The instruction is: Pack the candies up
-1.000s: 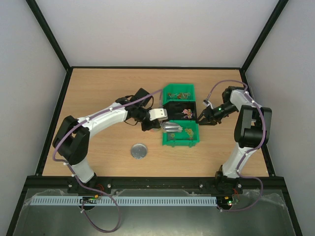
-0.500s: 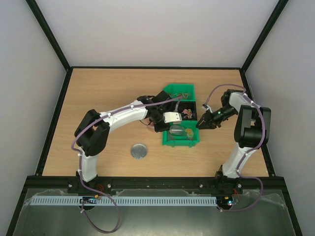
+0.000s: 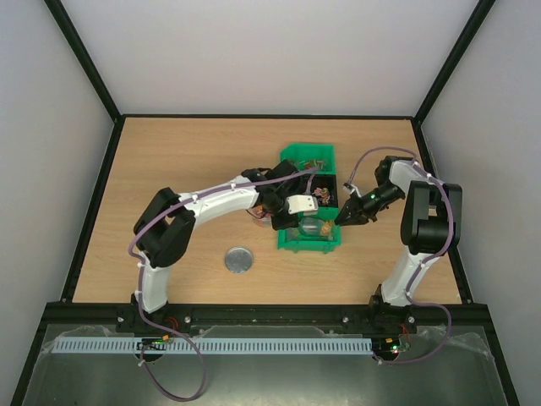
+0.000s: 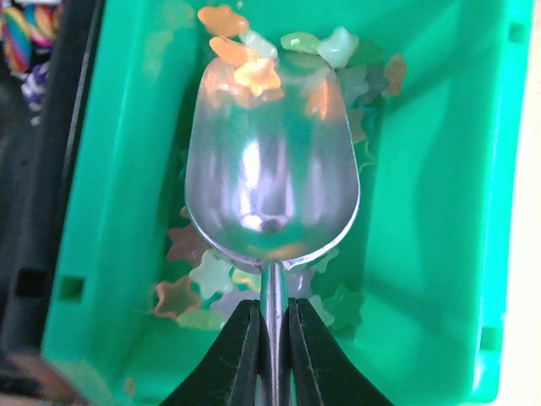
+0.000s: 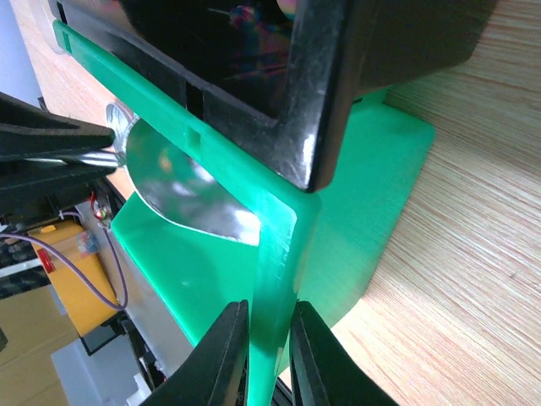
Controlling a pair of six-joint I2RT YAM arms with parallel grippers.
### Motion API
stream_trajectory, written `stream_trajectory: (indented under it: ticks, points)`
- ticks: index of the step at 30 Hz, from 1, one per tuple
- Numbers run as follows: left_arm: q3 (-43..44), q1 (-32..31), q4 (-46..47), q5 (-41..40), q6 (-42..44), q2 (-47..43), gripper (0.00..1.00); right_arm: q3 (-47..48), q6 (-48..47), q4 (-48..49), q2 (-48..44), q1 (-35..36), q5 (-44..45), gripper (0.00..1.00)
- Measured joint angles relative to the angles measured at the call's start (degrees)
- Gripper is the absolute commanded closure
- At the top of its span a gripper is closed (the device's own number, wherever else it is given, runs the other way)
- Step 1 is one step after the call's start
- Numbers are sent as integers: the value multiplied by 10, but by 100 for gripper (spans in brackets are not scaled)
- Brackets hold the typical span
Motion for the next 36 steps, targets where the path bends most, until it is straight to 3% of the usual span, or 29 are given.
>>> stream_trajectory:
  ticks: [10,18,36]
  points:
    - [-164,57,159,111,-42,-59,98,0,1,-1,0,-1,1,84]
    - [-231,86,259,181,-56,-104,98,16,-11,-16,-1,-15,-10,62]
    - [-304,143,318,253,-58,-192,98,72,-32,-41,-40,-22,-42,42]
